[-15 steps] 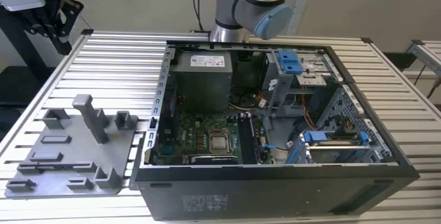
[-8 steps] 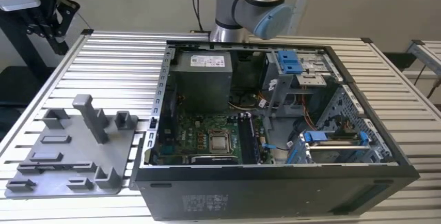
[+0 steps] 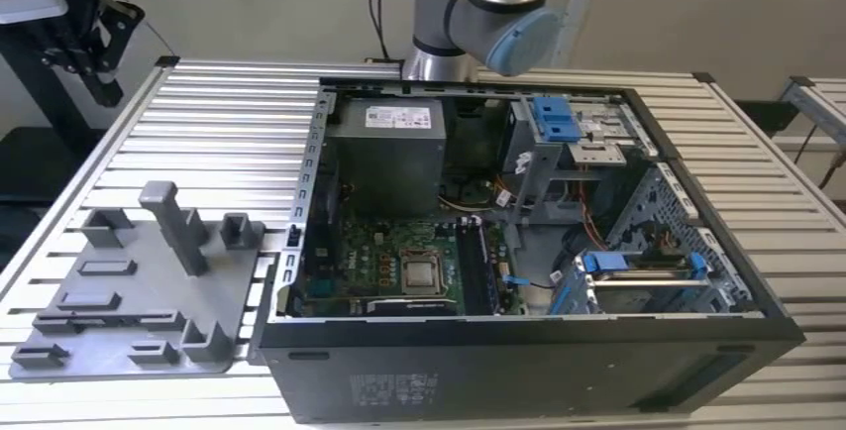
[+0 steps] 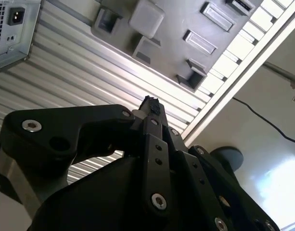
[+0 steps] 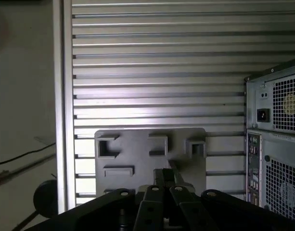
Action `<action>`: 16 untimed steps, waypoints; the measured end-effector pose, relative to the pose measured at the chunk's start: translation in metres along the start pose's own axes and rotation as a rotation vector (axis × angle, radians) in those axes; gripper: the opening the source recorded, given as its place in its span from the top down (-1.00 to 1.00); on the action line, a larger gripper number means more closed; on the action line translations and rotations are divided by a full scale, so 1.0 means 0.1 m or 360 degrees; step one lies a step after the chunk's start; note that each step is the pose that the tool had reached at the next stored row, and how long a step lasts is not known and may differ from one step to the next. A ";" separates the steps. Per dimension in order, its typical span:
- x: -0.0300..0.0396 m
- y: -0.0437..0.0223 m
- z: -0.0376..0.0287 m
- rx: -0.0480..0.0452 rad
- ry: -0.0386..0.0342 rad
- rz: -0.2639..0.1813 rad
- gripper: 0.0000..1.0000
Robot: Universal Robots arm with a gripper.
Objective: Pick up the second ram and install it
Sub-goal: 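Reach for the second ram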
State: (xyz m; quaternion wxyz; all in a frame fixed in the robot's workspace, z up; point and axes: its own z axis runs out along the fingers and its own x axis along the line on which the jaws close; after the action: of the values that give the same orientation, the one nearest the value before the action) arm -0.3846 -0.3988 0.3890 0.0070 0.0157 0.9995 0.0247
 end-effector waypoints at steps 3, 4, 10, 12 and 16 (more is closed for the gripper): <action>0.078 -0.003 0.014 0.0000 0.0001 -0.0009 0.79; 0.102 -0.004 0.019 0.0000 0.0001 -0.0013 0.79; 0.191 -0.008 0.034 -0.0001 0.0004 -0.0072 0.79; 0.241 -0.009 0.038 -0.0001 0.0004 -0.0081 0.79; 0.252 -0.010 0.037 -0.0001 0.0004 -0.0084 0.79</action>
State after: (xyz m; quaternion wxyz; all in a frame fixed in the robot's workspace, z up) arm -0.4097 -0.3988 0.3849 0.0063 -0.0106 0.9996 0.0249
